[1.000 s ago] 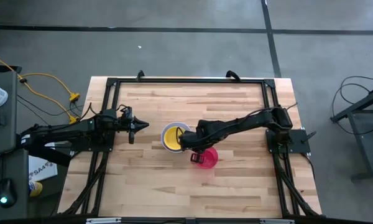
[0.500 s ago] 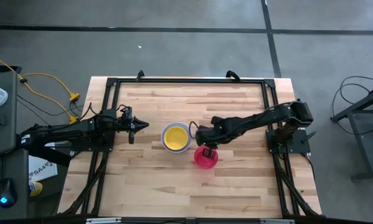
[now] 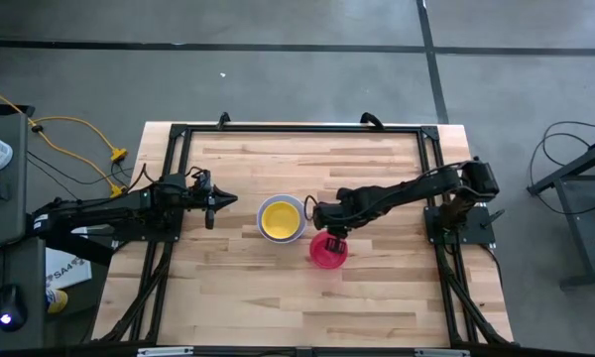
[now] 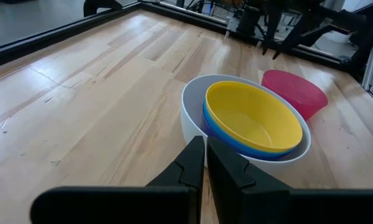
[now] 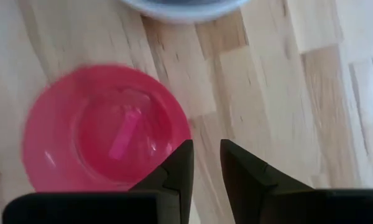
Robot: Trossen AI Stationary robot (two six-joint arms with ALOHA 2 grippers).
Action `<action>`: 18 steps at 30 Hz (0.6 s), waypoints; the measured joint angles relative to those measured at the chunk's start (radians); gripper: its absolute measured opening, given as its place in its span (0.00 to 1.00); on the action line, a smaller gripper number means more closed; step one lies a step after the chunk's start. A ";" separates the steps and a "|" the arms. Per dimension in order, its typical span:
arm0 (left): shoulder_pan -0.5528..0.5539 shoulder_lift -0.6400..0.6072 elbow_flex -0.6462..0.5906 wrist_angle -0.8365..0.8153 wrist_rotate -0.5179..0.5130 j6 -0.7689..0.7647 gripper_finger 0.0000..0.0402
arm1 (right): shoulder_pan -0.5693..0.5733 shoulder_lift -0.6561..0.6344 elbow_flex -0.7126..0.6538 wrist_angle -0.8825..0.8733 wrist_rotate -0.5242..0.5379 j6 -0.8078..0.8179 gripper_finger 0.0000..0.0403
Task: Nest bowls inside each other
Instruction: Stack the red bowl on top of the yellow bowl
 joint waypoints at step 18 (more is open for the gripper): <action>0.000 0.000 0.000 0.000 -0.003 0.000 0.05 | 0.005 0.051 -0.001 -0.011 -0.029 -0.005 0.18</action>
